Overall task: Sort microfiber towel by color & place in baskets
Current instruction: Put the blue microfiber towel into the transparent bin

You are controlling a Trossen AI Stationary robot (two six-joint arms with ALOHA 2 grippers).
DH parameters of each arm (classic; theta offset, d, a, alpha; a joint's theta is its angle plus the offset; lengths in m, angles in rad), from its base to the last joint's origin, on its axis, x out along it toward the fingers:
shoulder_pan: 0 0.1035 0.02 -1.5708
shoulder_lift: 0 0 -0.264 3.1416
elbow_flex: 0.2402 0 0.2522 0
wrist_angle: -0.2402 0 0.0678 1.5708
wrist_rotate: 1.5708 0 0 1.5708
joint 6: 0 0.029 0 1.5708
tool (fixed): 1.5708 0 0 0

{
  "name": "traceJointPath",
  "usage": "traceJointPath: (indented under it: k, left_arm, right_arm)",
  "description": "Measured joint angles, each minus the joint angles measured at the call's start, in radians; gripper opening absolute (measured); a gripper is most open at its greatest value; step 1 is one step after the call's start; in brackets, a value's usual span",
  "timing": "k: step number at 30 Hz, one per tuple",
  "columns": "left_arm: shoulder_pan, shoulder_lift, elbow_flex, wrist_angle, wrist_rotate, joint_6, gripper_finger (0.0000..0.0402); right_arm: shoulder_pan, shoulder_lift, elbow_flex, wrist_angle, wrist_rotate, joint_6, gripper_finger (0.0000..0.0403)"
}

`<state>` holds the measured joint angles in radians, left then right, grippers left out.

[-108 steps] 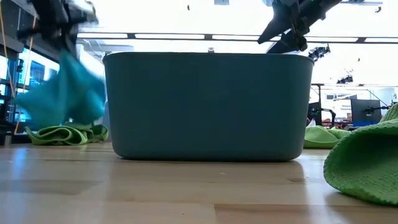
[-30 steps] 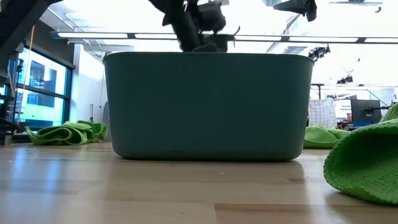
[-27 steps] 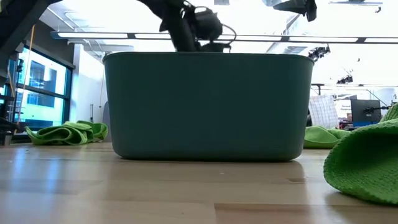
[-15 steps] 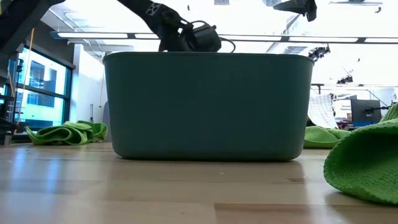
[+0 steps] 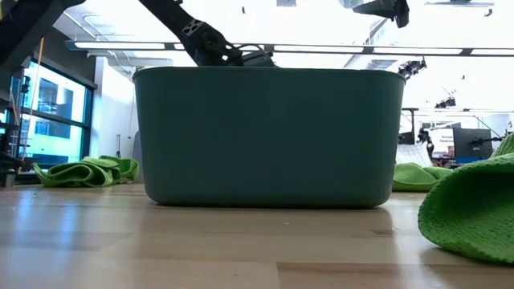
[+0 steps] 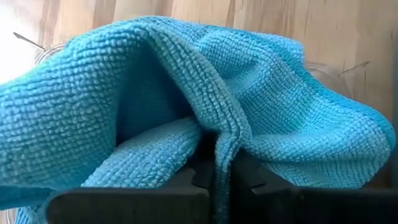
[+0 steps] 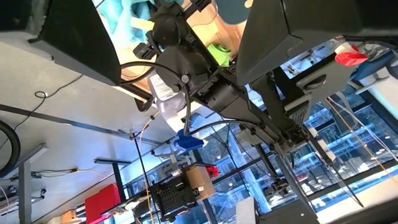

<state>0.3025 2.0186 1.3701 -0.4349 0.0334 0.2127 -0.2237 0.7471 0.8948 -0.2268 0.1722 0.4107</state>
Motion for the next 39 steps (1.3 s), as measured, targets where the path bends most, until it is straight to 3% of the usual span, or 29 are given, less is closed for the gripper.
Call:
traceJointPath:
  k: [5, 12, 18, 29, 39]
  left_arm:
    - [-0.003, -0.005, 0.009, -0.014, -0.001, -0.003, 0.007]
    - [-0.005, -0.006, 0.062, -0.075, -0.016, -0.028, 0.0177]
    - [-0.003, -0.009, 0.157, -0.203, 0.006, -0.02, 0.0241]
    - [0.02, -0.01, 0.404, -0.494, 0.117, -0.019, 0.0249]
    - [0.02, -0.01, 0.547, -0.509, 0.122, 0.008, 0.0248]
  right_arm:
    - [0.0, 0.0, 0.0, 0.0, 0.0, 0.0, 0.0316]
    - [0.0, 0.0, 0.0, 0.0, -0.005, 0.0, 0.0316]
    - [0.0, 0.0, 0.0, 0.0, -0.004, 0.0, 0.0316]
    - [0.0, 0.0, 0.0, 0.0, -0.003, -0.019, 0.0316]
    - [0.0, 0.0, 0.0, 0.0, -0.003, -0.026, 0.0316]
